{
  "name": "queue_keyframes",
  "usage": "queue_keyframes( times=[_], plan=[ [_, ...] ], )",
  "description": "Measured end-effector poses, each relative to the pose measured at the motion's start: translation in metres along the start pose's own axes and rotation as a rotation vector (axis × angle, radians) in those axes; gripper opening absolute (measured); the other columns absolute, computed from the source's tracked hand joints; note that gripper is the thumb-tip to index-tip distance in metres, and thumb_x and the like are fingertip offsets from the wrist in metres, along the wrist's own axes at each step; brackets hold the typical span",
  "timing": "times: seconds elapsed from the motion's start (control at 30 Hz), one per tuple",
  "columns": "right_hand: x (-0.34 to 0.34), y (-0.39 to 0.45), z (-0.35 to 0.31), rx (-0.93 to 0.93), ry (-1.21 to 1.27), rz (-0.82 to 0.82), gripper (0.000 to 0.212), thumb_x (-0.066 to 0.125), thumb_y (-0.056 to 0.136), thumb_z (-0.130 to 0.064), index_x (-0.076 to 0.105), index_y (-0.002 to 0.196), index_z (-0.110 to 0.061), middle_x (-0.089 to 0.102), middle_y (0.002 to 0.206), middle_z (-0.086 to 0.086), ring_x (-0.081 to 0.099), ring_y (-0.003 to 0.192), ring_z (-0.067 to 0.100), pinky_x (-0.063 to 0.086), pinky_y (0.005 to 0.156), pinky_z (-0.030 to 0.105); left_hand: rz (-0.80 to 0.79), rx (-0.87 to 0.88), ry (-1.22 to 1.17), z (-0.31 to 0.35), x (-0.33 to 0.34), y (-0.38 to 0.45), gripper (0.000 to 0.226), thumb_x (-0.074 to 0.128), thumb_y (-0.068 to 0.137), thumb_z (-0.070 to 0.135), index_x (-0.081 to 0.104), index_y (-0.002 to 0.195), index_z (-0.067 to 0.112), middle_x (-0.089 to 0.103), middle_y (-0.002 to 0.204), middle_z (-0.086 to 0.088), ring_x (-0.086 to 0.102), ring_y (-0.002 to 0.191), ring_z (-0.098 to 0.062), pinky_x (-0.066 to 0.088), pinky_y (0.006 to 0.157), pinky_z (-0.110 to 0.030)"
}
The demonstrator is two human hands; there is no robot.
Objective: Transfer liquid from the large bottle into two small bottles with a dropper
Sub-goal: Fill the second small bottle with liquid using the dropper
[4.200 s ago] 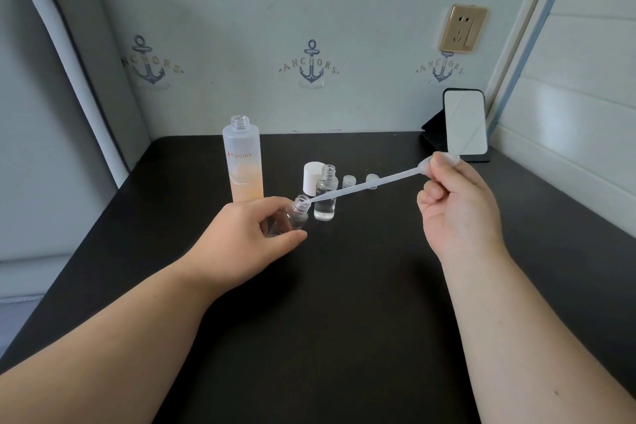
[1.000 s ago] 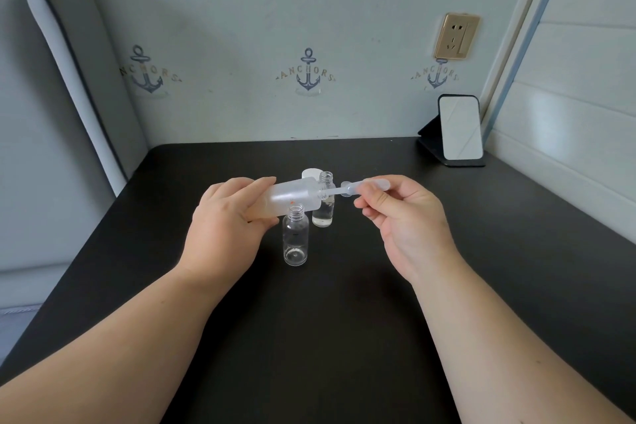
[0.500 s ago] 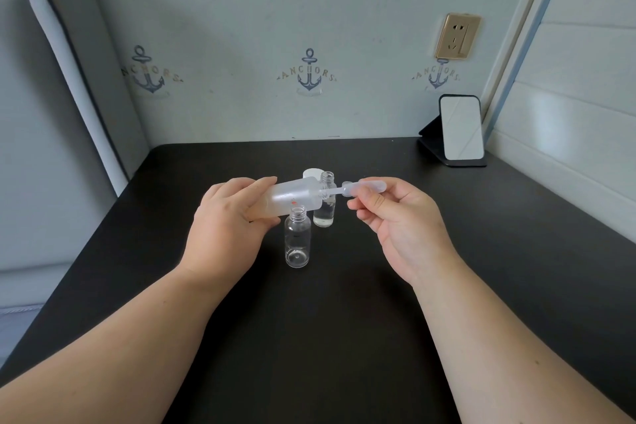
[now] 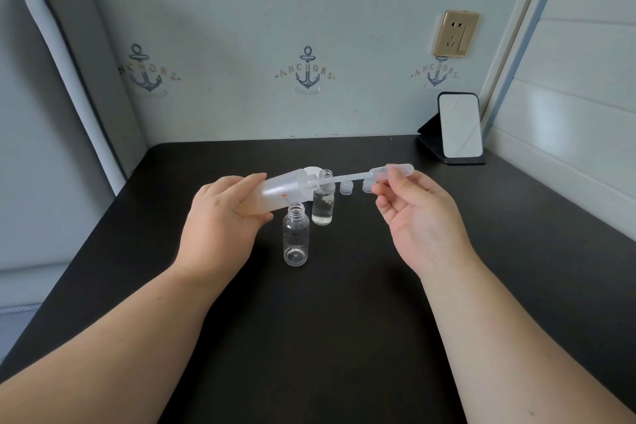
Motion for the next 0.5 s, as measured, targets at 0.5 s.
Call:
queue_keyframes(
  times=[0.5],
  plan=[
    [-0.021, 0.009, -0.013, -0.004, 0.330, 0.245, 0.011, 0.068, 0.095, -0.010, 0.075, 0.088, -0.005, 0.077, 0.094, 0.009, 0.074, 0.078, 0.017, 0.057, 0.070, 0.024, 0.055, -0.199, -0.104, -0.007, -0.007, 0.003, 0.047, 0.076, 0.086, 0.026, 0.062, 0.130, 0.036, 0.060, 0.109, 0.015, 0.050, 0.102, -0.007, 0.036, 0.084, -0.021]
  ],
)
Point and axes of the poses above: each hand's wrist, its own y-axis towards the middle knuckle, its own x-axis out of the palm, z = x × y, the point moved 2 cm from there along y, towards the middle knuckle
